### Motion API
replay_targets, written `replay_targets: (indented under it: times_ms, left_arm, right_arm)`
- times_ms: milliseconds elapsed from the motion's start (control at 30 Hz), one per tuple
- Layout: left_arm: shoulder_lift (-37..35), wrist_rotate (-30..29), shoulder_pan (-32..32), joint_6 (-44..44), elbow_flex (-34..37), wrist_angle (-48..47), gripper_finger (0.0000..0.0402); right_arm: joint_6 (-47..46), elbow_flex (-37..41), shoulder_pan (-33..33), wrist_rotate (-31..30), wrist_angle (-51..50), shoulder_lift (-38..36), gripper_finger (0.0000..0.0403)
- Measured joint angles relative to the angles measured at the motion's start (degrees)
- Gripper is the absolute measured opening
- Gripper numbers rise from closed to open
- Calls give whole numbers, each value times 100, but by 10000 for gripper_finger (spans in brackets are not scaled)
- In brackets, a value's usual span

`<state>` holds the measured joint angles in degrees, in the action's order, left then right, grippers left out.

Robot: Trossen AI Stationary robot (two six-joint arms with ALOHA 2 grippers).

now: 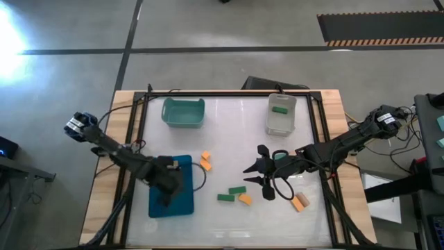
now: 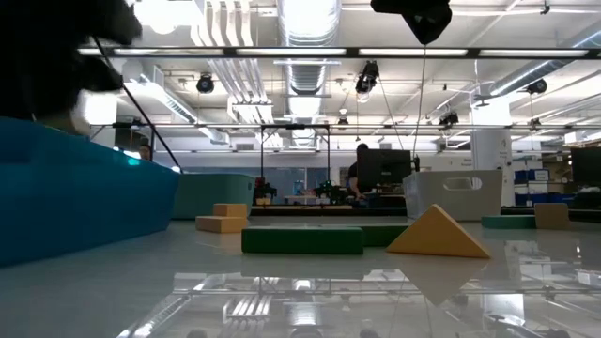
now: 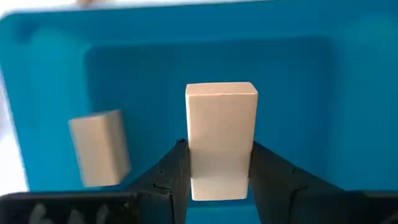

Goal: Sort & place blocks by color
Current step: Put the light brown block into the blue bin, then put the light green block into the gray bin

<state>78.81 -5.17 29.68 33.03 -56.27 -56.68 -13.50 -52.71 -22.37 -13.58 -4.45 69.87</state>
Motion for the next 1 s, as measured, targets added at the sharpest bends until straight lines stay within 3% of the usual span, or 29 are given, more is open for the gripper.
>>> replay_targets:
  times_ms: [267, 400, 500, 800, 1000]
  left_arm:
    - [186, -43, -541, -394, 983, 380, 117]
    - [239, -238, -571, -498, 1088, 378, 160]
    - [253, -244, -569, -548, 1047, 376, 180]
    - [158, -251, -563, -813, 532, 377, 187]
    - [-156, -946, -483, -1805, 167, 1049, 188]
  right_arm:
    - [-2, 0, -1, 1, 1, 0, 118]
    - [-2, 1, -2, -1, 2, -1, 118]
    - [-2, 0, 0, 1, 2, -2, 118]
    - [-145, 0, 0, -1, 0, -2, 118]
    - [-339, 0, 0, -1, -17, 0, 118]
